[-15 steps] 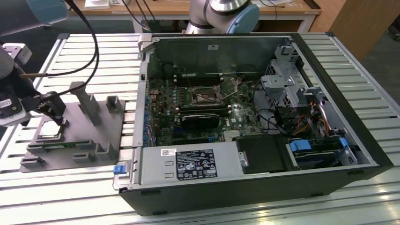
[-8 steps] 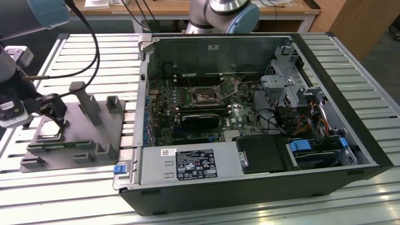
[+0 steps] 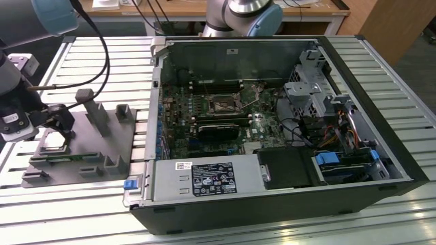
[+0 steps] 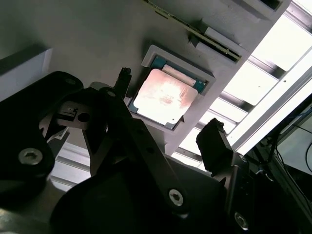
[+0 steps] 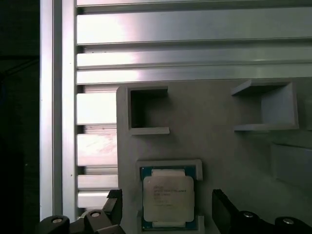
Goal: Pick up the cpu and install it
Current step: 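Pick up the cpu and move it towards the insertion slot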
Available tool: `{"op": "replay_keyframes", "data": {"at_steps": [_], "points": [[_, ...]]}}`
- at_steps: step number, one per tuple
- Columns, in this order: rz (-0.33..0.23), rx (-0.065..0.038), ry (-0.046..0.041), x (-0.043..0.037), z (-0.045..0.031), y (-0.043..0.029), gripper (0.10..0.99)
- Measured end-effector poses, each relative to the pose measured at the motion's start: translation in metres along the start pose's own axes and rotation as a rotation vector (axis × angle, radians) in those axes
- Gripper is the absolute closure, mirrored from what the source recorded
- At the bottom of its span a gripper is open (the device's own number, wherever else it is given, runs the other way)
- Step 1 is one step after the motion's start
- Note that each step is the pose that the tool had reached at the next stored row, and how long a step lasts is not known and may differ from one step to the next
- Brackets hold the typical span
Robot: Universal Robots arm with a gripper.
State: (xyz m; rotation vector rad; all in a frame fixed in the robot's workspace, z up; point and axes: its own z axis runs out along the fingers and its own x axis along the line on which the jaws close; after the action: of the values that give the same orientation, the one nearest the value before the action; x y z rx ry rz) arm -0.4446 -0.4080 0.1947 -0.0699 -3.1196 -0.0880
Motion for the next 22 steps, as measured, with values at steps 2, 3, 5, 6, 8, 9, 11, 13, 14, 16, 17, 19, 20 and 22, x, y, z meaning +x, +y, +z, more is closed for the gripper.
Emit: {"op": "replay_keyframes", "data": {"at_steps": [2,3,5,6,8,9,11,13,14,16,17,19,20,22], "points": [[0.000,0.000,-0.0003,-0.0001,0.0025,-0.0001,0.267],[0.000,0.001,-0.0003,-0.0001,0.0035,-0.0002,0.267],[0.000,0.001,-0.0007,-0.0001,0.0058,-0.0003,0.267],[0.000,0.001,-0.0008,-0.0002,0.0068,-0.0004,0.267],[0.000,0.001,-0.0008,-0.0002,0.0087,-0.0005,0.267],[0.000,0.001,-0.0008,-0.0002,0.0097,-0.0005,0.267],[0.000,0.001,-0.0008,-0.0003,0.0111,-0.0006,0.282],[0.000,0.001,-0.0005,-0.0003,0.0113,-0.0006,0.345],[0.000,0.001,-0.0005,-0.0003,0.0113,-0.0006,0.345],[0.000,0.001,-0.0011,-0.0003,0.0115,-0.0006,0.408],[0.000,0.001,-0.0018,-0.0004,0.0115,-0.0006,0.408],[0.000,0.001,-0.0035,-0.0004,0.0116,-0.0006,0.408],[0.000,0.001,-0.0048,-0.0003,0.0115,-0.0005,0.408],[-0.001,0.000,-0.0078,-0.0003,0.0116,-0.0005,0.424]]}}
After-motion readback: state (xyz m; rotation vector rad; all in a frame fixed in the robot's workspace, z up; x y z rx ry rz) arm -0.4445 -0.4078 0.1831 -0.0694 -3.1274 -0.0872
